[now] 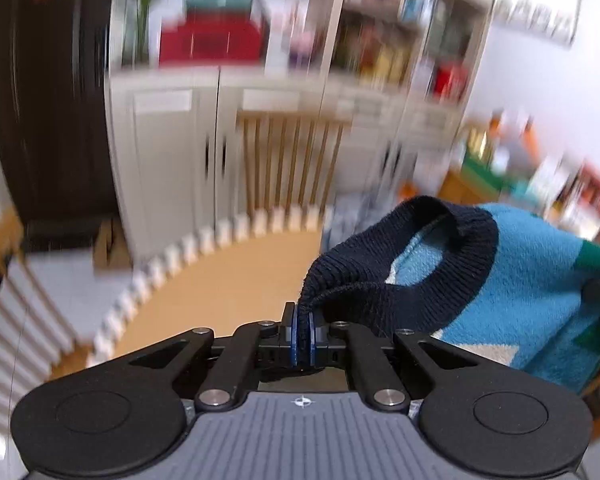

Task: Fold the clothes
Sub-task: 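Lower the held cardigan with both grippers and spread it flat on the table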

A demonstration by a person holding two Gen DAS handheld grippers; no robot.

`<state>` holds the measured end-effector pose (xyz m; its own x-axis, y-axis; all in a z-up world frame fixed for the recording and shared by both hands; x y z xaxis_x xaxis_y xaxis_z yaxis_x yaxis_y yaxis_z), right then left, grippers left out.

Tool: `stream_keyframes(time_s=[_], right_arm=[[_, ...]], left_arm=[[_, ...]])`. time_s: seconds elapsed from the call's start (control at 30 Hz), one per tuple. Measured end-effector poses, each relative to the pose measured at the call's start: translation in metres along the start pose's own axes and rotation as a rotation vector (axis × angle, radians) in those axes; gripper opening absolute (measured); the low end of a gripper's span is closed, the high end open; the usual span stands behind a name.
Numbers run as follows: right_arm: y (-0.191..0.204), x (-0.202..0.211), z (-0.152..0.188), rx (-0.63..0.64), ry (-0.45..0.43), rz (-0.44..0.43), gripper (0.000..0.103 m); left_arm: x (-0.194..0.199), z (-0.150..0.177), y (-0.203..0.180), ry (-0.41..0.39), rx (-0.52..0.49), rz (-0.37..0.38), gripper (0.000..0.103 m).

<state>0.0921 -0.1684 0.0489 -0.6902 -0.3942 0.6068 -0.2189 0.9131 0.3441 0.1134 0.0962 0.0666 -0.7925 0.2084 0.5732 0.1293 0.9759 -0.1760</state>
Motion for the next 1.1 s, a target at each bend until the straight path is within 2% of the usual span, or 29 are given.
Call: stream_keyframes(time_s=[0.07, 0.13, 0.17, 0.23, 0.3, 0.4, 0.5, 0.6, 0.67, 0.77, 0.8, 0.9, 0.97, 1.03, 1.1], right_arm=[[0.017, 0.03, -0.016, 0.063, -0.083, 0.009, 0.012], [0.036, 0.053, -0.018, 0.143, -0.141, 0.005, 0.012], [0.04, 0.06, -0.013, 0.157, -0.15, -0.003, 0.012], [0.04, 0.057, 0.013, 0.168, -0.103, -0.005, 0.013], [0.031, 0.034, 0.053, 0.165, -0.013, 0.017, 0.013], [0.011, -0.018, 0.125, 0.129, 0.139, 0.068, 0.013], [-0.008, -0.076, 0.199, 0.119, 0.285, 0.148, 0.014], [-0.008, -0.107, 0.248, 0.05, 0.397, 0.153, 0.018], [0.0, -0.109, 0.265, 0.037, 0.429, 0.157, 0.029], [0.02, -0.085, 0.262, 0.117, 0.402, 0.131, 0.044], [0.025, -0.074, 0.257, 0.121, 0.393, 0.107, 0.045], [0.029, -0.045, 0.235, 0.093, 0.351, 0.041, 0.058], [0.023, -0.034, 0.211, 0.068, 0.291, 0.032, 0.068], [0.006, -0.035, 0.196, 0.075, 0.242, 0.091, 0.073], [-0.016, -0.05, 0.192, 0.051, 0.264, 0.148, 0.073]], left_arm=[[0.034, -0.031, -0.01, -0.114, -0.024, 0.017, 0.006], [0.067, -0.048, -0.022, -0.203, -0.056, 0.047, 0.006], [0.081, -0.051, -0.029, -0.233, -0.083, 0.055, 0.006], [0.096, -0.04, -0.041, -0.234, -0.142, 0.071, 0.006], [0.092, -0.008, -0.048, -0.158, -0.176, 0.089, 0.006], [0.062, 0.073, -0.046, 0.027, -0.188, 0.085, 0.006], [0.02, 0.161, -0.023, 0.229, -0.112, 0.058, 0.006], [-0.02, 0.238, 0.009, 0.413, -0.048, -0.031, 0.006], [-0.025, 0.262, 0.021, 0.463, -0.034, -0.05, 0.006], [-0.013, 0.259, 0.027, 0.484, -0.056, -0.034, 0.007], [-0.006, 0.256, 0.029, 0.487, -0.08, -0.034, 0.009], [0.015, 0.241, 0.034, 0.496, -0.121, -0.016, 0.012], [0.023, 0.234, 0.033, 0.498, -0.125, 0.001, 0.013], [0.027, 0.226, 0.033, 0.495, -0.138, -0.006, 0.013], [0.031, 0.214, 0.034, 0.461, -0.138, -0.021, 0.013]])
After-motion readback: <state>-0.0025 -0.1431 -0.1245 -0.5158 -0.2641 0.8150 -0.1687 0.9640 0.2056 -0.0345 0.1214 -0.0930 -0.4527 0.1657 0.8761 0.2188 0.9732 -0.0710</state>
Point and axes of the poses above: each gripper's, at about its wrist camera, not at the fingertips, and x roughly against the way its jaws point, y to its left, z to its underside, the point moved 6 cm from there along -x, roughly the way its jaws point, and after that the axes turned 5 degrees about z, right-handed, at the moved point
